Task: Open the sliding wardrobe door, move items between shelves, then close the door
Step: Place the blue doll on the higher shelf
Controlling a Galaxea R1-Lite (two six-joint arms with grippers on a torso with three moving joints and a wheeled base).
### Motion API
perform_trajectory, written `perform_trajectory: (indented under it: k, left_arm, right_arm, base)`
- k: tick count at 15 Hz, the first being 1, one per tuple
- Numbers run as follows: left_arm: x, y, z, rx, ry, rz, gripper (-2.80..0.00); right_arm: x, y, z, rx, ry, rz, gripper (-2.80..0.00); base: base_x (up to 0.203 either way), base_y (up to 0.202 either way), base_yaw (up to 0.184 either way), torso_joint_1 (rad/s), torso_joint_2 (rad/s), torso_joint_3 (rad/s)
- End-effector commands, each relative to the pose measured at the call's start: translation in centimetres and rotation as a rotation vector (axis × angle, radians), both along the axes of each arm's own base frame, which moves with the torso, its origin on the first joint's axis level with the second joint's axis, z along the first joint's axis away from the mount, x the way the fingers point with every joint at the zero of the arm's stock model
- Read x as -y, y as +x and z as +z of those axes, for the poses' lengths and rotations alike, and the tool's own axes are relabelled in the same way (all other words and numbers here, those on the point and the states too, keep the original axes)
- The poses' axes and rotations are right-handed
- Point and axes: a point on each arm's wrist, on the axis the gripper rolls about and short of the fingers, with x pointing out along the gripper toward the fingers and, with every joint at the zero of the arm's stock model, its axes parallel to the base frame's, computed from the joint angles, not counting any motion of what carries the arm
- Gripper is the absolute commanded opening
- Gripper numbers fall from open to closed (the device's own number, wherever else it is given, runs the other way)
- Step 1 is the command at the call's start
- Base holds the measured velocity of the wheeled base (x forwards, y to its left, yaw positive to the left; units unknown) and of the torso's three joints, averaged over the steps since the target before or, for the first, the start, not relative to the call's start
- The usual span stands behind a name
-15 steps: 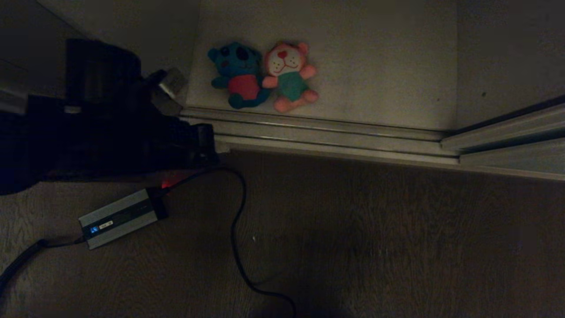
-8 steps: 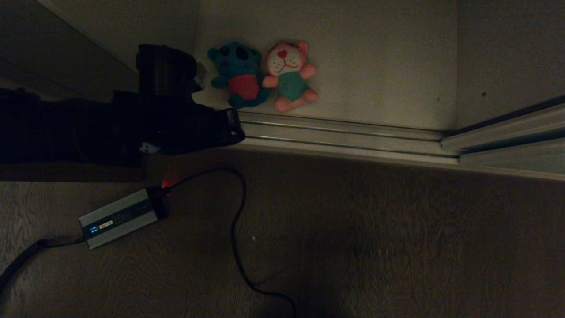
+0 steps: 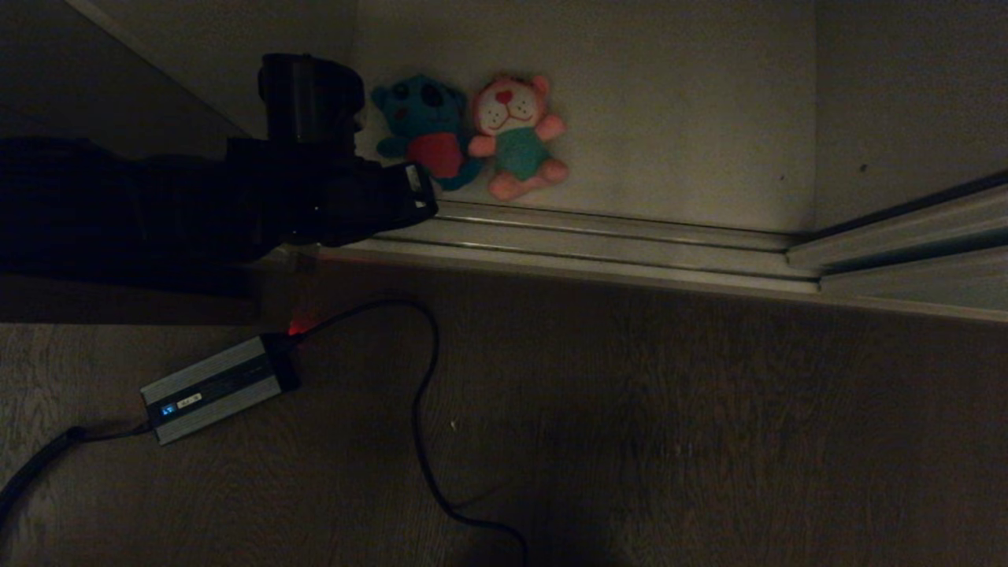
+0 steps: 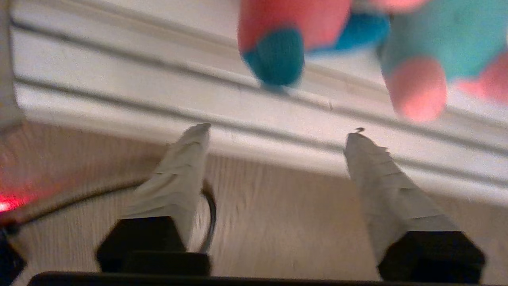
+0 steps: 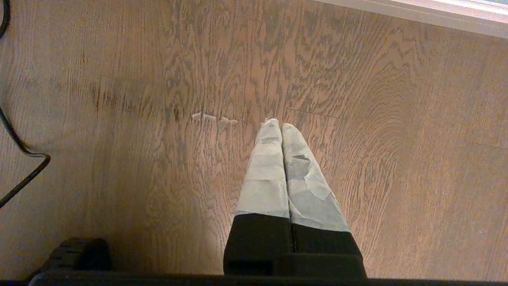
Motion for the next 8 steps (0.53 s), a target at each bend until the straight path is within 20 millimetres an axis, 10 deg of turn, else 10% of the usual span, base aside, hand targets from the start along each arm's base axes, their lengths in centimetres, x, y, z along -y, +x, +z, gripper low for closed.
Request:
perform_trajectory:
  k: [1,8]
  left_arm:
    - [0.6,2.2,-1.1,-0.004,0.005,0.018,0.00]
    - [1.1,7.0,-3.1,0.207,-0.059,0.076,0.00]
  right_arm:
    - [0.0,0.0,-0.1,-0.002,0.000,0.001,-2.80]
    - [0.0,0.0,-0.1,-0.002,0.000,0.001,-2.80]
  base:
    - [0.000,0.000,0.000,0.000,0.00,0.000]
    - [0.000,0.000,0.000,0.000,0.00,0.000]
